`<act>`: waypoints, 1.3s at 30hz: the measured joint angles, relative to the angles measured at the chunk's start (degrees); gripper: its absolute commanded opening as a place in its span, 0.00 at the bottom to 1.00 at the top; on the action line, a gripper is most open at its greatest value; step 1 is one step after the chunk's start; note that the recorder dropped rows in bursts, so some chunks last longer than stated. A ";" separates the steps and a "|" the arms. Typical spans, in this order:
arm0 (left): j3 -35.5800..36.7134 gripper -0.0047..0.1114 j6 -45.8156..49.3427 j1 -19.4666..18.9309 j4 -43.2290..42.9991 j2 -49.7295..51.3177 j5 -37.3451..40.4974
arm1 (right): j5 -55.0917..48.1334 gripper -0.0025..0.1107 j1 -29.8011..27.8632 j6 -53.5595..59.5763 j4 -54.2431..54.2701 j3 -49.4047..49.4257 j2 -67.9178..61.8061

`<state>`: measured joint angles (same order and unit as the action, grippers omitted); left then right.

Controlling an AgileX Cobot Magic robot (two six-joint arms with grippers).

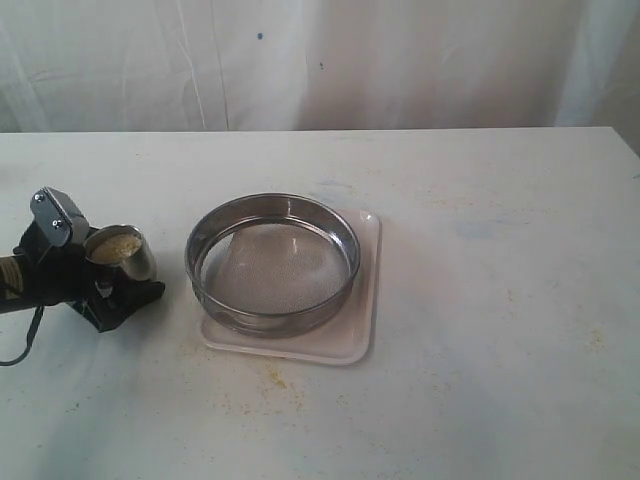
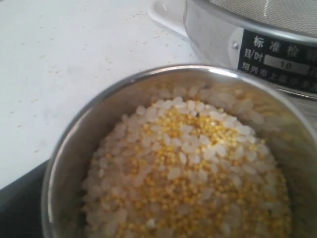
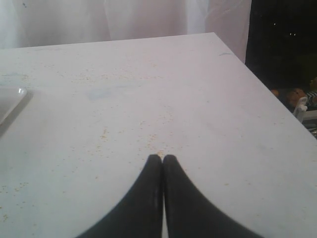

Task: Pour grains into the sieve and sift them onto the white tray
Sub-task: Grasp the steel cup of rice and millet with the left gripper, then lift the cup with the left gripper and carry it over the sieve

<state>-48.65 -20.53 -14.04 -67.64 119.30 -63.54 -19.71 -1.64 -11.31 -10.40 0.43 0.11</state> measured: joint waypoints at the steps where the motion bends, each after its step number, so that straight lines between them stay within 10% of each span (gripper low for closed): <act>1: 0.00 0.94 0.23 0.00 0.41 0.00 0.13 | 0.00 0.02 0.00 0.00 0.00 0.00 0.00; 8: 0.00 0.88 0.92 0.00 2.71 0.00 0.65 | 0.00 0.02 0.00 0.00 0.00 0.00 0.00; 20: 0.00 0.05 1.29 1.42 5.21 0.00 1.56 | 0.00 0.02 0.00 0.00 0.00 0.00 0.00; 39: -0.61 0.04 -3.57 2.01 12.02 0.19 -4.41 | 0.09 0.02 0.00 0.00 0.00 0.00 0.00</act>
<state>-49.25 -24.10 -12.03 -55.63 119.50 -67.95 -19.62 -1.64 -11.31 -10.40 0.43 0.11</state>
